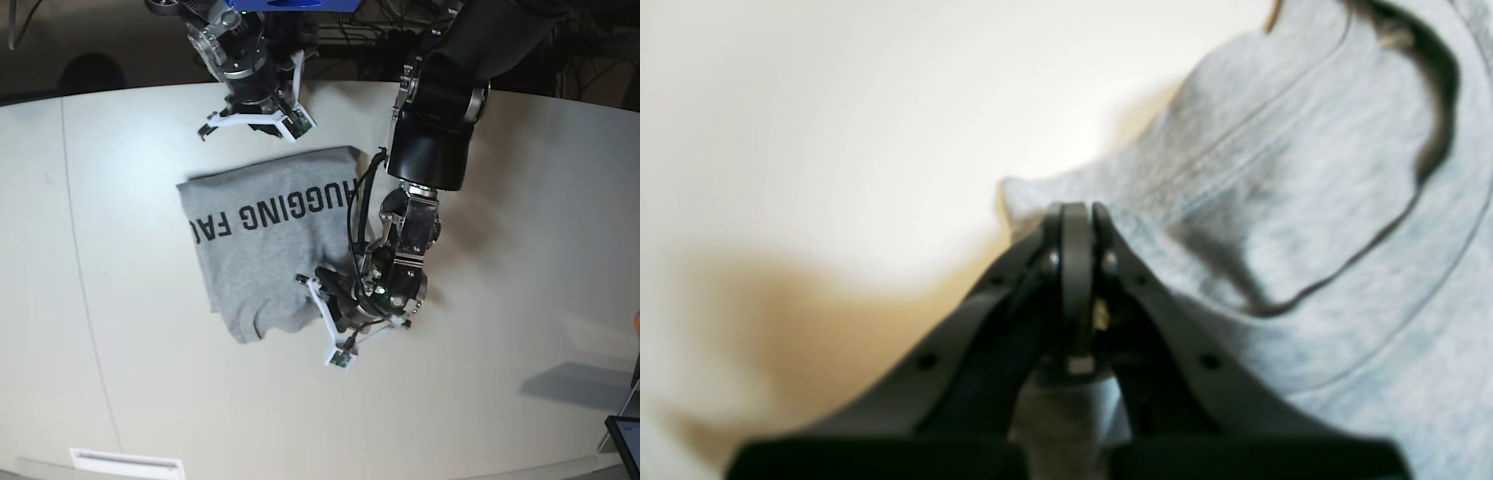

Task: Fold the T-shirt properly
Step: 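Grasp the shirt edge with the left gripper and fold it over, then release the shirt and raise the left gripper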

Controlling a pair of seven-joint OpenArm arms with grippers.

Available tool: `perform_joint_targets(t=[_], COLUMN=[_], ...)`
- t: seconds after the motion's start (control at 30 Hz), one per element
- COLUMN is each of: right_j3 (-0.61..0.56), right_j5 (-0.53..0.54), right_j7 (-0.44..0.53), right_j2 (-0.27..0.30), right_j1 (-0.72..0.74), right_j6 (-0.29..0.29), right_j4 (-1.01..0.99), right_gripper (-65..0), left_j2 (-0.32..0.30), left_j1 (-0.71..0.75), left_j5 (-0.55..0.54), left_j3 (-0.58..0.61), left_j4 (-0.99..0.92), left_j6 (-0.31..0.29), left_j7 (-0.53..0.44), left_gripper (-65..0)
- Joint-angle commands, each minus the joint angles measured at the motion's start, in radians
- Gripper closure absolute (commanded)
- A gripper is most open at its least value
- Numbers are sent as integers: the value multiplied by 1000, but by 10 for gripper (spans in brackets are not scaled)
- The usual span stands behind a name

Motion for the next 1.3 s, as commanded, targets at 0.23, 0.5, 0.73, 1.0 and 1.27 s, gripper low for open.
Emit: perform_joint_targets(t=[0.23, 0.5, 0.73, 1.0, 1.27], right_j3=[-60, 114, 247, 336, 519], right_j5=[-26, -23, -21, -21, -21], right_j7=[20, 21, 62, 69, 35], right_j2=[-14, -49, -49, -49, -84], right_j1=[-72, -147, -187, -89, -47], right_j6=[-99, -228, -229, -229, -122], right_j4=[35, 36, 33, 31, 35], right_gripper=[0, 0, 0, 0, 0], left_j2=[-86, -142, -169, -172, -172], left_j1=[-23, 229, 492, 534, 526], left_j5=[-11, -8, -1, -1, -1], left_j3=[-88, -189, -198, -198, -198], left_j4=[285, 698, 829, 828, 791], left_j6=[-8, -74, -74, -74, -74], left_j7=[111, 322, 321, 298, 293], left_gripper=[0, 0, 0, 0, 0])
